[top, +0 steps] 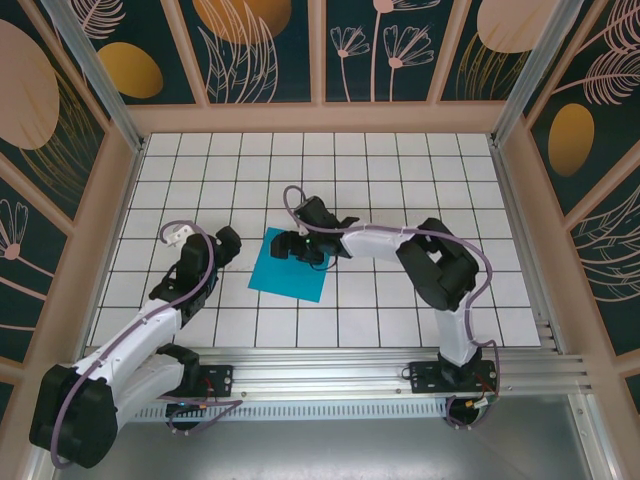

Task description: Fold a paper plane with a square sheet of paper (pick it up from the middle)

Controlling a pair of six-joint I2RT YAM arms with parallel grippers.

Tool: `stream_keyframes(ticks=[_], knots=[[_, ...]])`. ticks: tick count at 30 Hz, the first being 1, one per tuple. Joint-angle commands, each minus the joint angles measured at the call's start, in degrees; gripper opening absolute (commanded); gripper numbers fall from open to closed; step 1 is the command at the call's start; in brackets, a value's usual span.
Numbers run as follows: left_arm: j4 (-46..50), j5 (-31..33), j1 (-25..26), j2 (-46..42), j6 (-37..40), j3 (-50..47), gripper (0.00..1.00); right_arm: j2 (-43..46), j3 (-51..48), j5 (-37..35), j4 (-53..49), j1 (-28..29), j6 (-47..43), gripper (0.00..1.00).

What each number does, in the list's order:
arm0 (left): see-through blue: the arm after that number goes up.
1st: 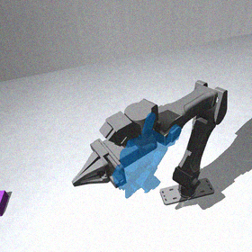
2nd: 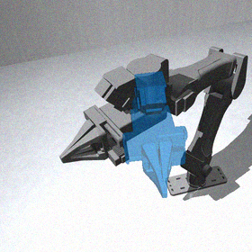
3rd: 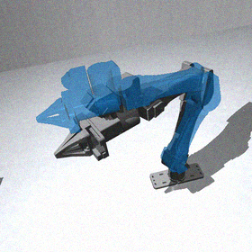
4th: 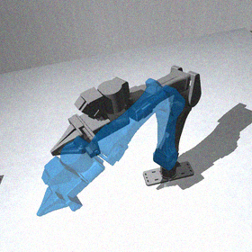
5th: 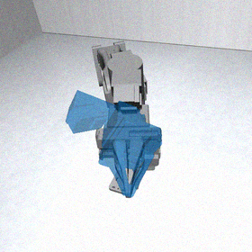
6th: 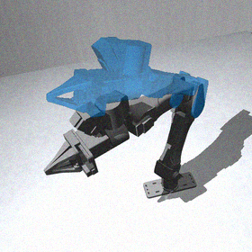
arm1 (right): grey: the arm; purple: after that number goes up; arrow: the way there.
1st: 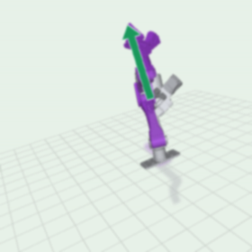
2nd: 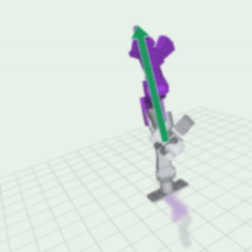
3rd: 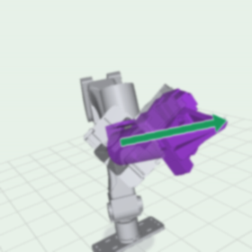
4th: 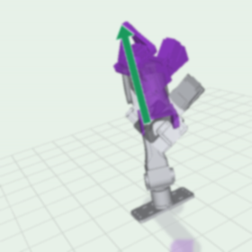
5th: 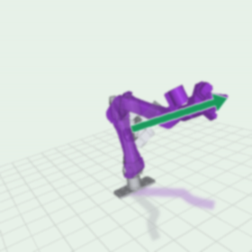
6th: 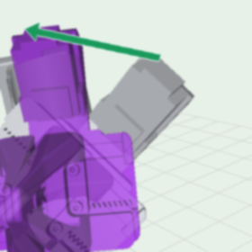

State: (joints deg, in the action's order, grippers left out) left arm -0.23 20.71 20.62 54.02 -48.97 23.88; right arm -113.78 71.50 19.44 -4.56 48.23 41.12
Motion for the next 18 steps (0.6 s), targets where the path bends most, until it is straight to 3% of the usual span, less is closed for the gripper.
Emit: stream_keyframes(ticks=[1,8,14,18], knots=[[-1.3,1.8,-0.4,-0.6,0.4,0.4,0.99,2.5,-3.4,1.9,2.7,0.9,1.8,0.78],[-0.8,0.9,-0.3,0.4,1.5,1.2,0.99,4.4,-9.0,-2.3,-0.5,0.3,-1.3,0.78],[-3.9,-1.6,-0.4,0.0,2.9,0.1,0.99,6.9,-14.0,-1.4,-5.4,-5.3,-13.3,0.78],[-5.0,-2.4,-0.3,0.4,3.8,-0.2,0.99,8.4,-15.0,3.6,-8.0,-10.9,-24.2,0.76]])
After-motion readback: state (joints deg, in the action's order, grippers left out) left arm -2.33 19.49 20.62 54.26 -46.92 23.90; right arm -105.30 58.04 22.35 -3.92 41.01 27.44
